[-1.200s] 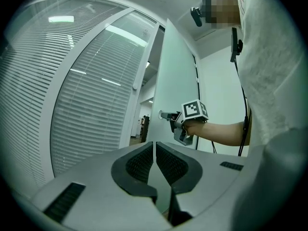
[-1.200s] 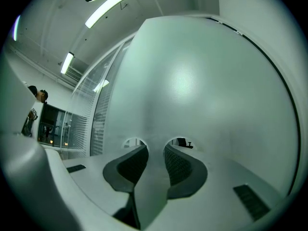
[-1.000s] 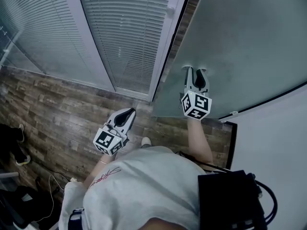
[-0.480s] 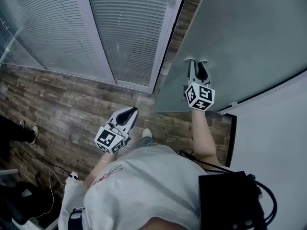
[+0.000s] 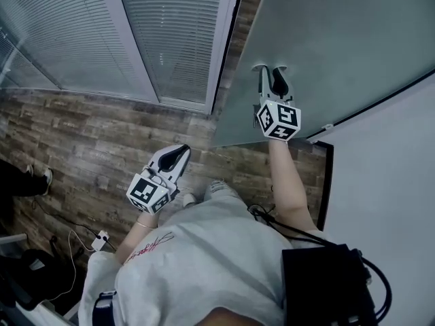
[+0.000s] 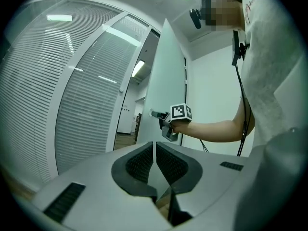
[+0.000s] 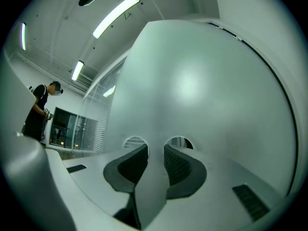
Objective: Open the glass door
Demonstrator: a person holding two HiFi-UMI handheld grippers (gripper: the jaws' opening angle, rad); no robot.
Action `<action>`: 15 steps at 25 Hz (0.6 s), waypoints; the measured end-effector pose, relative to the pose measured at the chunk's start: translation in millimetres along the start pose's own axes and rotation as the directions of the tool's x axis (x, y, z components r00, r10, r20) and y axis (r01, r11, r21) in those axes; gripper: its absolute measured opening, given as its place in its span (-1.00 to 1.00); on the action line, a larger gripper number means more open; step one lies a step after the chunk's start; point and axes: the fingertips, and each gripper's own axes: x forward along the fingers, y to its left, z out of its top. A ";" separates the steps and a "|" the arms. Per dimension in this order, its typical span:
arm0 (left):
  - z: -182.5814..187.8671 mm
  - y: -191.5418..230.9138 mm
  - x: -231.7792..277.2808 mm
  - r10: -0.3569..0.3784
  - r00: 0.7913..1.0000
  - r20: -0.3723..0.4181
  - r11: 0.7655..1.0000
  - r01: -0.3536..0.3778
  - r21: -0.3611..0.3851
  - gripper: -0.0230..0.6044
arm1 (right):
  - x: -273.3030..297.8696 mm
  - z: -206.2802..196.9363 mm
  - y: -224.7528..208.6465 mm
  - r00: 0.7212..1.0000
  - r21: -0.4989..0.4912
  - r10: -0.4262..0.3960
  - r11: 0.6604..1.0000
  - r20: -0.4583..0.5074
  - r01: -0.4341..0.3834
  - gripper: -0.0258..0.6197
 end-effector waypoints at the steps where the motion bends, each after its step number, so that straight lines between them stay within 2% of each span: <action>1: 0.1 -7.0 -0.7 0.007 1.000 0.006 1.000 -0.007 0.001 -0.82 | -6.1 -0.2 1.7 1.000 0.003 0.017 1.000 0.001 -0.017 -0.57; 4: -3.6 -26.5 3.7 0.030 0.999 0.016 0.999 -0.030 0.020 -0.82 | -27.1 -0.1 4.4 0.999 0.006 0.051 0.999 0.007 -0.052 -0.57; 8: 14.1 -44.7 21.0 0.078 0.996 0.052 0.997 -0.079 0.013 -0.82 | -37.7 1.3 8.8 0.997 0.008 0.074 0.997 -0.016 -0.073 -0.57; 10: 16.2 -60.8 28.5 0.089 0.994 0.063 0.995 -0.091 0.037 -0.82 | -44.7 3.0 14.0 0.994 0.008 0.109 0.994 -0.019 -0.109 -0.57; 15: 5.2 -97.2 40.6 0.129 0.991 0.047 0.990 -0.131 0.060 -0.82 | -63.2 4.9 15.8 0.986 0.020 0.168 0.986 -0.016 -0.167 -0.57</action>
